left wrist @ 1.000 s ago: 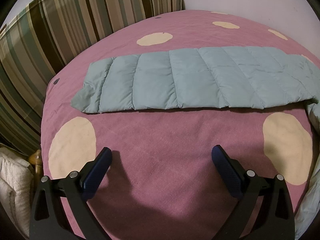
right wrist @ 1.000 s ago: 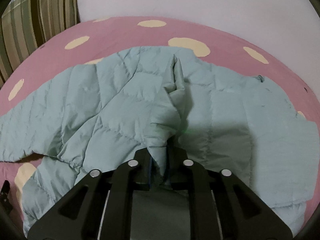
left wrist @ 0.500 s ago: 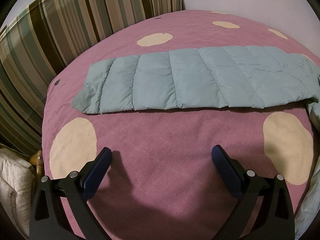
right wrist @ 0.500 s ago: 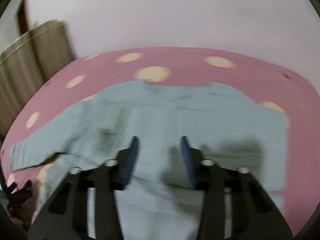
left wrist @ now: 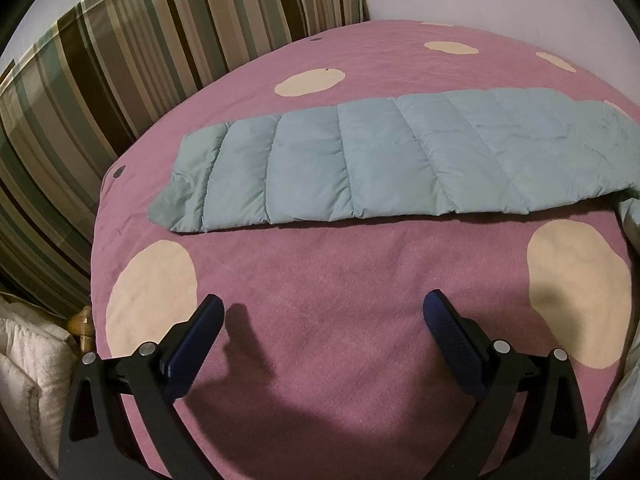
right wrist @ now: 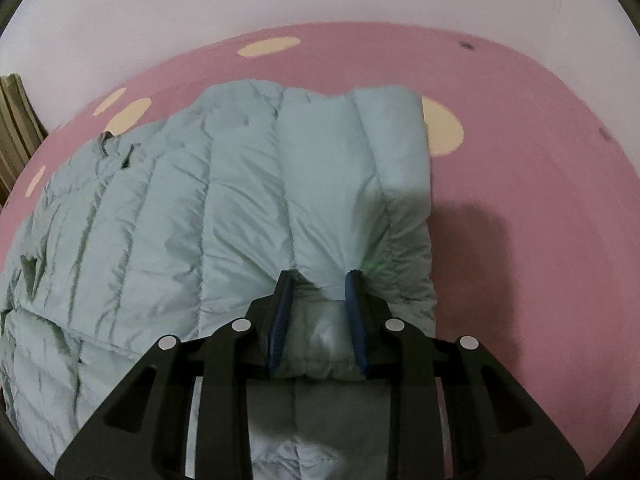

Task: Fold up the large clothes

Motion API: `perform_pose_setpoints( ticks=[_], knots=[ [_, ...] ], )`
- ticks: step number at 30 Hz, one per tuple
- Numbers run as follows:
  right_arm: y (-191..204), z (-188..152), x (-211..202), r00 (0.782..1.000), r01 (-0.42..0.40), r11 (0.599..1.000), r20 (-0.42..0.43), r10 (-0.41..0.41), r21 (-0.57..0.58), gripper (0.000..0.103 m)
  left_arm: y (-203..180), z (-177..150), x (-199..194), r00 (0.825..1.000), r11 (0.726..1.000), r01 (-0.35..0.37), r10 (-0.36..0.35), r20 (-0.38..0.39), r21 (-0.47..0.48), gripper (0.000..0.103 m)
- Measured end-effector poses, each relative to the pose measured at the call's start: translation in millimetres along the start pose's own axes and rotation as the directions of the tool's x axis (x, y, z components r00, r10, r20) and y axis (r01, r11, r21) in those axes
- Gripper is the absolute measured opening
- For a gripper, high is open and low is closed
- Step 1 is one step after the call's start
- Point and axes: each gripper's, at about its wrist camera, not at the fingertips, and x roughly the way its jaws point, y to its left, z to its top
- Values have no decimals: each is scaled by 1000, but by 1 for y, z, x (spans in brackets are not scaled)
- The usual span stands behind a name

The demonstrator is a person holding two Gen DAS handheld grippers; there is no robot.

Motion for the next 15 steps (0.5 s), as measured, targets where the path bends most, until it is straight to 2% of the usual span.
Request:
perform_pose_setpoints(
  ticks=[4, 7, 11, 13, 15],
  knots=[
    [-6, 30, -16, 997, -5, 1000, 71, 4, 21, 28, -2, 0, -1, 1000, 1000, -6, 6, -1, 5, 99],
    [-11, 53, -5, 996, 8, 999, 88, -11, 35, 28, -2, 1, 1, 1000, 1000, -7, 7, -2, 6, 99],
    [-16, 71, 35, 998, 49, 998, 47, -51, 34, 29, -2, 1, 0, 1000, 1000, -7, 7, -1, 6, 99],
    [-20, 68, 60, 998, 62, 997, -8, -62, 36, 29, -2, 1, 1, 1000, 1000, -7, 7, -2, 7, 99],
    [-19, 62, 71, 998, 66, 997, -7, -66, 36, 29, -2, 1, 1, 1000, 1000, -9, 9, 0, 8, 99]
  ],
)
